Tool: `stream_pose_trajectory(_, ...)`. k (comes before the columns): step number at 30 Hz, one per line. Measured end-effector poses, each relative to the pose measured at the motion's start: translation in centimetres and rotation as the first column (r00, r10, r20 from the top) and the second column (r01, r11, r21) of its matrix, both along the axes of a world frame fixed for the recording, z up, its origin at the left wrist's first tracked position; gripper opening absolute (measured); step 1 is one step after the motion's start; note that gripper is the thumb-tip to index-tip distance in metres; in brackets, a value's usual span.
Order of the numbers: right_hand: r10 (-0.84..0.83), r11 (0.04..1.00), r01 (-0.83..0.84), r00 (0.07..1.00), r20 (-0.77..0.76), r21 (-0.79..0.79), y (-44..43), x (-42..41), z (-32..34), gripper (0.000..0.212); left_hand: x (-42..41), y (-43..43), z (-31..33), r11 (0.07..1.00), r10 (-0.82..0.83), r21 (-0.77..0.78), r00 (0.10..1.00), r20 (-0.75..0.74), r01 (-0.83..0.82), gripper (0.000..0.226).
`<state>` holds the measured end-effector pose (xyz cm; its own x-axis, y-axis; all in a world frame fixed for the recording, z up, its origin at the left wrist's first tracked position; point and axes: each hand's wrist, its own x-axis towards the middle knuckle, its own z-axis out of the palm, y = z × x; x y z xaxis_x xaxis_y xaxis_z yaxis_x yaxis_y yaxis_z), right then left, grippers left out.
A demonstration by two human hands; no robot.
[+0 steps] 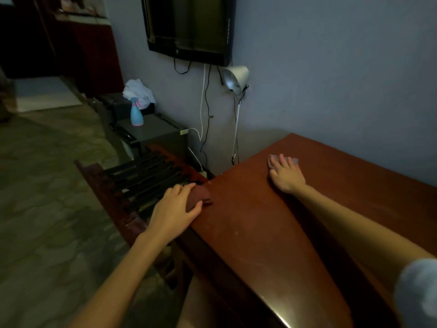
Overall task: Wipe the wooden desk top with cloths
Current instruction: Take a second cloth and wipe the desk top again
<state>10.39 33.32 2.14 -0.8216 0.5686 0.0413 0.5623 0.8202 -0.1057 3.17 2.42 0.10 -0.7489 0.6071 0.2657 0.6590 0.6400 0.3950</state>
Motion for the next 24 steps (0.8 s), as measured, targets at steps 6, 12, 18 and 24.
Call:
stream_pose_trajectory(6,0.539,0.840,-0.538,0.842,0.012,0.061,-14.9,-2.1,-1.8,0.062,-1.9,-3.8,0.3,0.931,0.207,0.310,0.978,-0.016,-0.192,0.037)
stream_pose_trajectory(12,0.866,0.499,-0.866,0.498,-0.046,0.027,-16.3,6.6,-1.7,0.062,-1.2,-1.5,1.4,0.902,0.120,0.418,0.993,0.001,-0.109,0.037)
stream_pose_trajectory(18,0.444,0.896,-0.444,0.895,-0.045,0.018,0.2,6.8,-1.3,0.070,-1.6,-0.4,1.9,0.985,-0.125,0.122,0.992,0.001,0.124,0.039)
stream_pose_trajectory(24,0.459,0.889,-0.456,0.881,-0.116,0.047,-9.2,5.1,-1.4,0.057,-0.8,0.1,0.1,0.999,-0.019,-0.052,0.998,-0.062,0.016,0.041)
